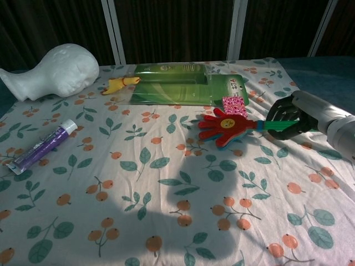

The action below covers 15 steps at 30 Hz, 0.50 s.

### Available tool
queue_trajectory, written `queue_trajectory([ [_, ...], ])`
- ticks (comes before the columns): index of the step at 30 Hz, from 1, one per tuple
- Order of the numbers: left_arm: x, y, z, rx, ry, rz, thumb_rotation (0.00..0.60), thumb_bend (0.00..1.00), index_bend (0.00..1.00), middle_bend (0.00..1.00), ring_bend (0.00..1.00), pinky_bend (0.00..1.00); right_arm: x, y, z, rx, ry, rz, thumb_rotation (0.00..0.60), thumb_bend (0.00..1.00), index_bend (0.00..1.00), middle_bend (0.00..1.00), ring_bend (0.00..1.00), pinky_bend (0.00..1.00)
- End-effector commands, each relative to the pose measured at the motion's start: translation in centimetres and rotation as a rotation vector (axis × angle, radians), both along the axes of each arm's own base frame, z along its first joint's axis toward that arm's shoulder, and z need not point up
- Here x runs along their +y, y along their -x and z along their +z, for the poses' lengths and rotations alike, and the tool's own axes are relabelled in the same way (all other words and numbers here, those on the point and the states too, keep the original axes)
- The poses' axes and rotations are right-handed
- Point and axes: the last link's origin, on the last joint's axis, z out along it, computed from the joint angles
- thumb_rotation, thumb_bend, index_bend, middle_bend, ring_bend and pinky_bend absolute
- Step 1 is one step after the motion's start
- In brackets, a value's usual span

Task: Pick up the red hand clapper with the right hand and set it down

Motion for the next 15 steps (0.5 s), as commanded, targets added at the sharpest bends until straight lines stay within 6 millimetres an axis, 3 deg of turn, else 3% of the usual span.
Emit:
queue_trajectory([
  [1, -0.01, 0.02, 0.02, 0.0, 0.0, 0.0, 0.6, 0.49, 0.0, 0.0, 0.0, 0.17, -0.1, -0.34, 0.14, -0.072, 0.01, -0.023, 0.6, 0.55, 0.89, 0.58, 0.43, 0.4],
  [7, -0.05, 0.01, 0.04, 0.0, 0.0, -0.003, 0.6, 0.49, 0.0, 0.0, 0.0, 0.17, -0.22, -0.93, 0.51, -0.168, 0.058, -0.028, 0.6, 0.56, 0.92, 0.62, 0.53, 0.68],
  [15, -0.03, 0.01, -0.05, 0.002, 0.004, 0.0, 0.6, 0.49, 0.0, 0.0, 0.0, 0.17, -0.29, -1.14, 0.86, -0.213, 0.078, -0.017, 0.6, 0.58, 0.95, 0.68, 0.62, 0.78],
])
